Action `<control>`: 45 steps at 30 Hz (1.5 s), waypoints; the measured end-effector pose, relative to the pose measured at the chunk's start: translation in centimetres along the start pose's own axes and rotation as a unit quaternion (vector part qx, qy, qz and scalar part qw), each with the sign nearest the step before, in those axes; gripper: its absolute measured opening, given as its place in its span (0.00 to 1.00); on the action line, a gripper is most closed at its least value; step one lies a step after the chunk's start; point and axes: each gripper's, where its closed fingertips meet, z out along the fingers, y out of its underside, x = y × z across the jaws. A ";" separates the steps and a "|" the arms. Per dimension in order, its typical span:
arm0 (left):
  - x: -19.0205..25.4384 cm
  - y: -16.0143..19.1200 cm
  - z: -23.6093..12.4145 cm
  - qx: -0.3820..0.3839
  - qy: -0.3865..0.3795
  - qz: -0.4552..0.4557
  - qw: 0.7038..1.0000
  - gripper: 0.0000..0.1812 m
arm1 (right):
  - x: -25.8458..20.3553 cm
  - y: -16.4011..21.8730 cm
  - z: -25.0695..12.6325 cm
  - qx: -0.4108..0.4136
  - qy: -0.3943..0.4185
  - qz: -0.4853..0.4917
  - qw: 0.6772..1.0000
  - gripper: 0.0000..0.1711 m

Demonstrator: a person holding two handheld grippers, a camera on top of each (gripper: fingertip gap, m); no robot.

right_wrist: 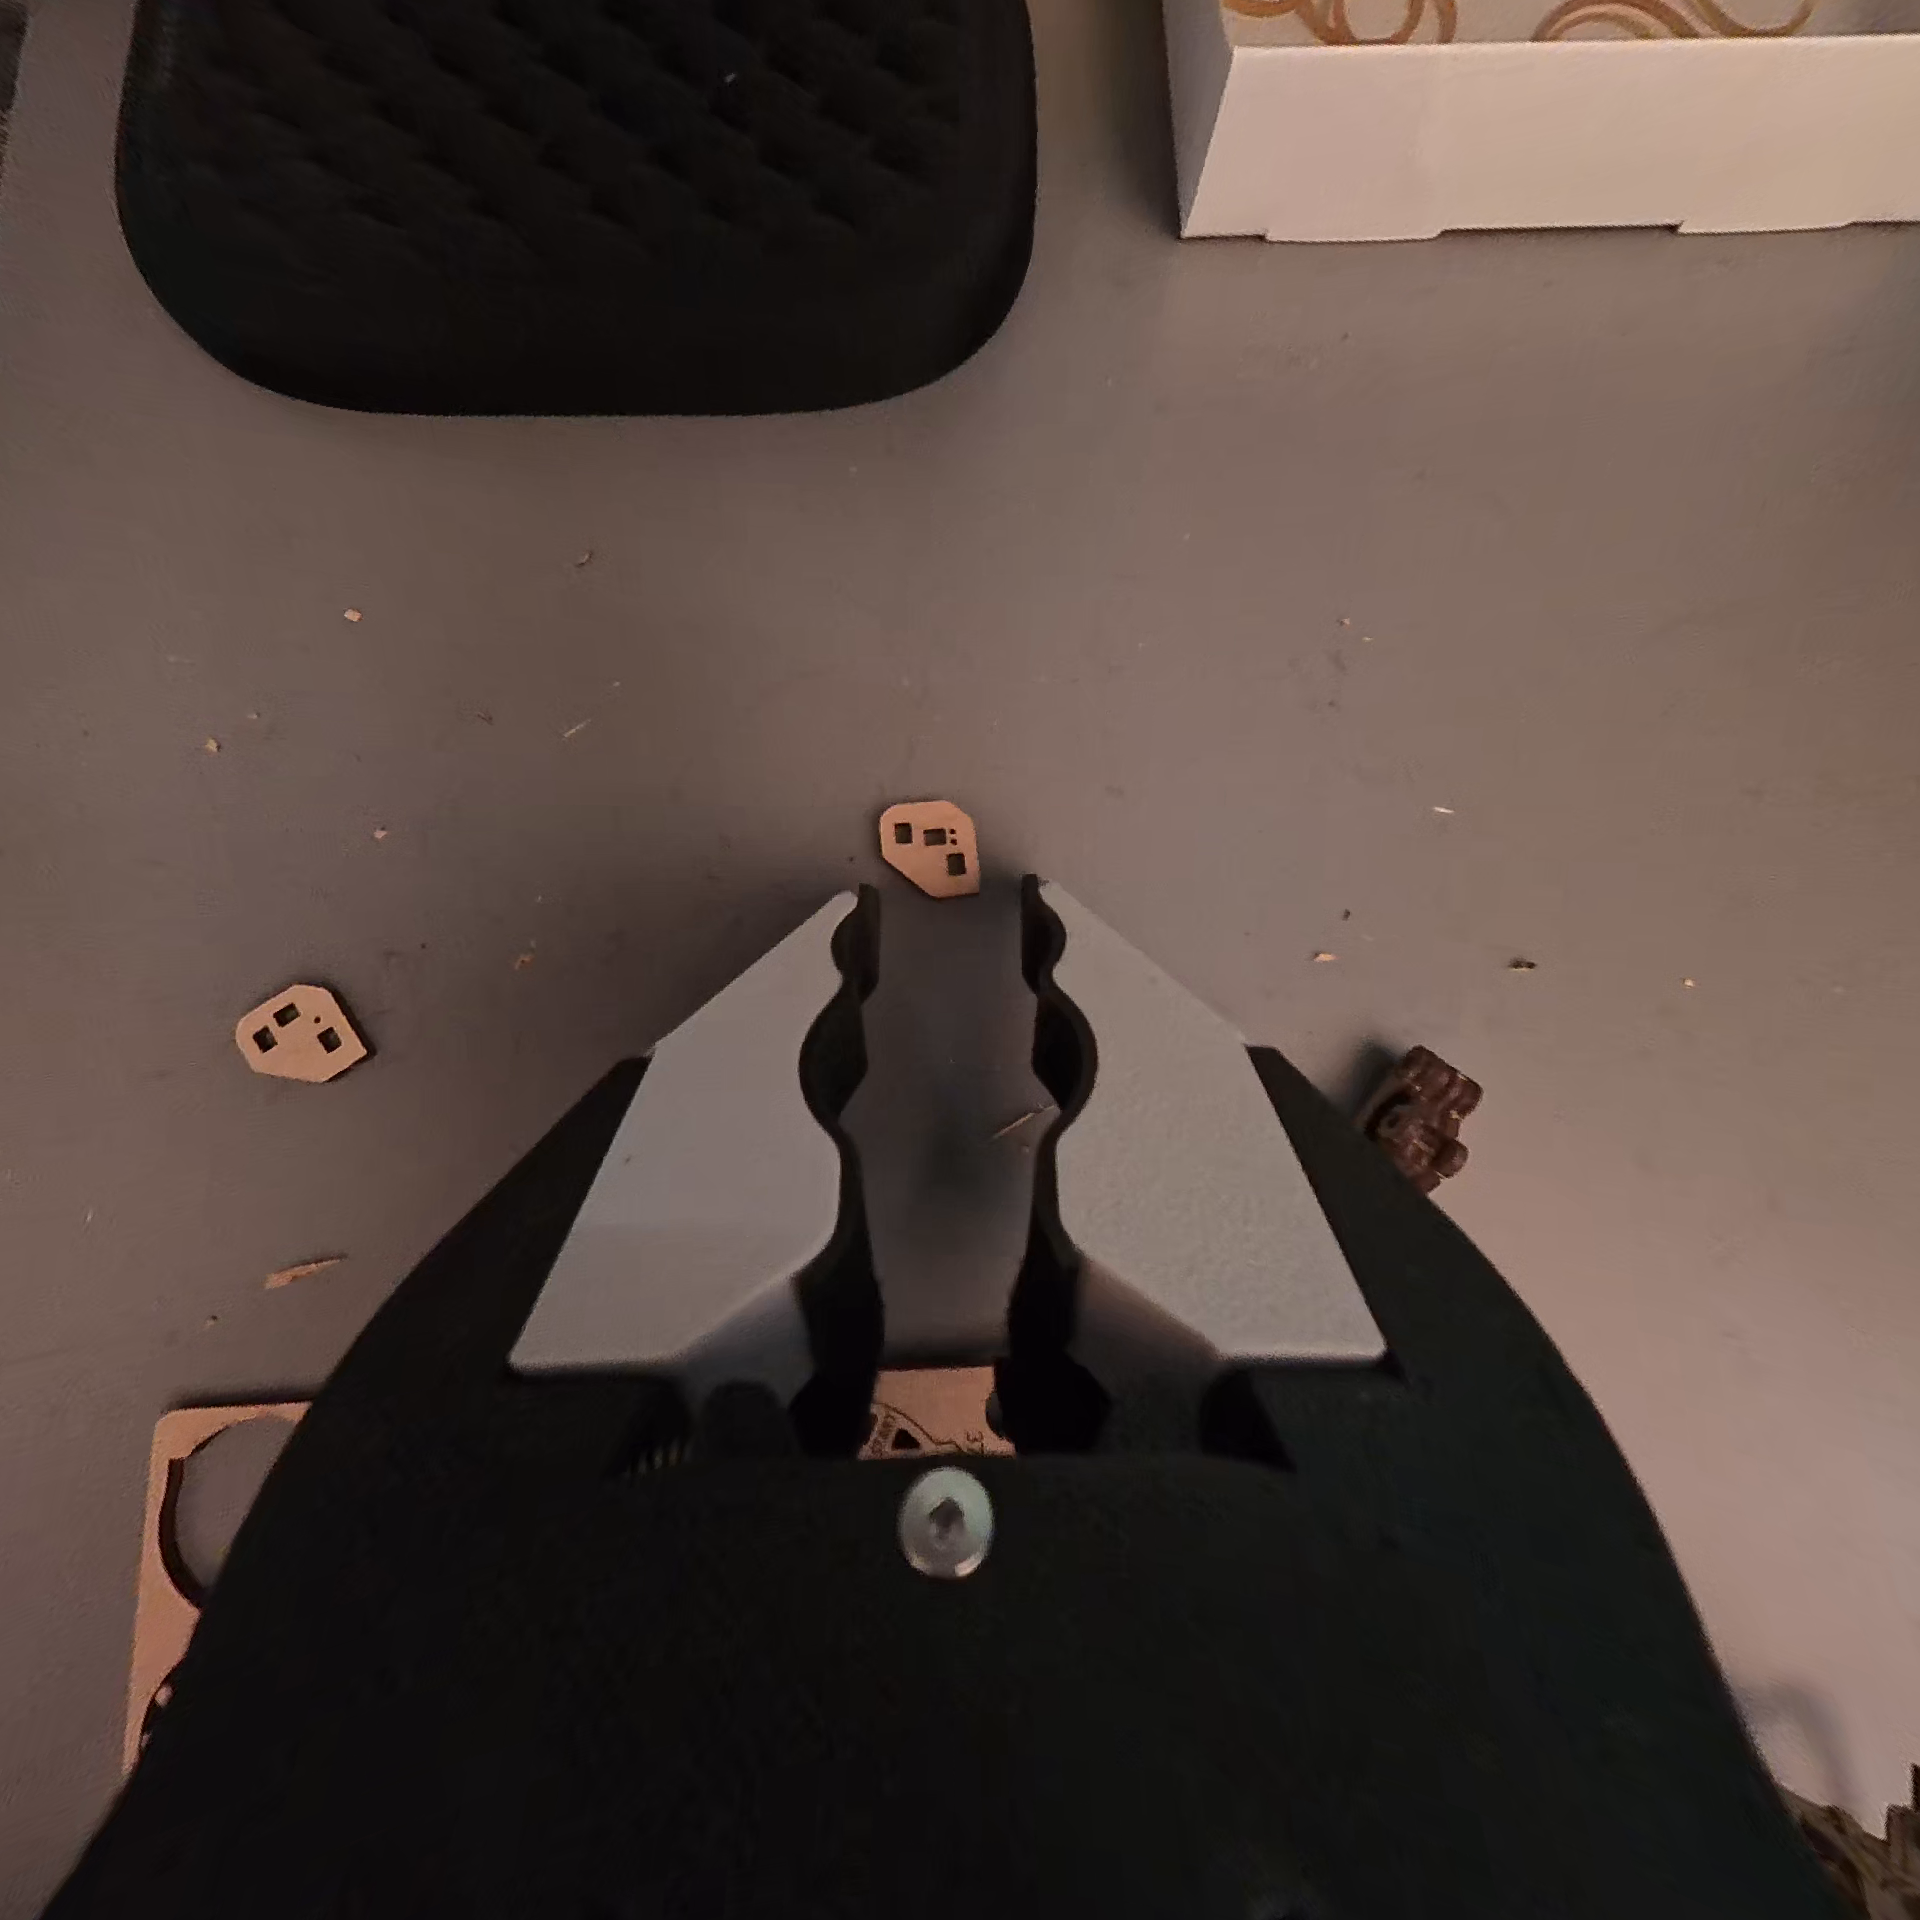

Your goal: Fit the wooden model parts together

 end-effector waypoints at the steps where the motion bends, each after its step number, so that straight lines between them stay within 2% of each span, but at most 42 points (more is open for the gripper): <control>1: 0.0 0.0 0.0 0.000 0.001 0.000 1.000 0.00 | 0.0 0.0 0.0 0.001 -0.001 0.000 1.000 0.15; 9: 0.0 0.1 0.1 -0.002 0.001 0.000 1.000 0.00 | -0.2 -0.3 0.3 0.021 -0.018 0.018 0.999 0.13; 15: 0.0 0.0 0.1 -0.002 0.001 0.000 1.000 0.00 | -0.8 0.0 0.0 -0.009 -0.018 0.020 1.000 0.10; 22: 0.0 0.1 0.4 -0.007 0.003 -0.001 1.000 0.00 | -4.2 -0.6 0.3 -0.013 -0.100 0.017 0.995 0.08; 31: 0.1 0.1 0.2 -0.004 0.003 0.000 1.000 0.00 | -3.0 -1.1 0.1 0.011 -0.046 -0.041 0.998 0.08; 37: 0.2 0.1 0.3 -0.006 0.003 0.002 1.000 0.00 | -3.8 -0.9 0.4 0.016 -0.093 -0.017 0.995 0.07; 45: 0.0 0.1 0.4 -0.008 0.004 -0.002 1.000 0.00 | -4.2 -1.1 0.4 0.023 -0.094 -0.036 0.995 0.07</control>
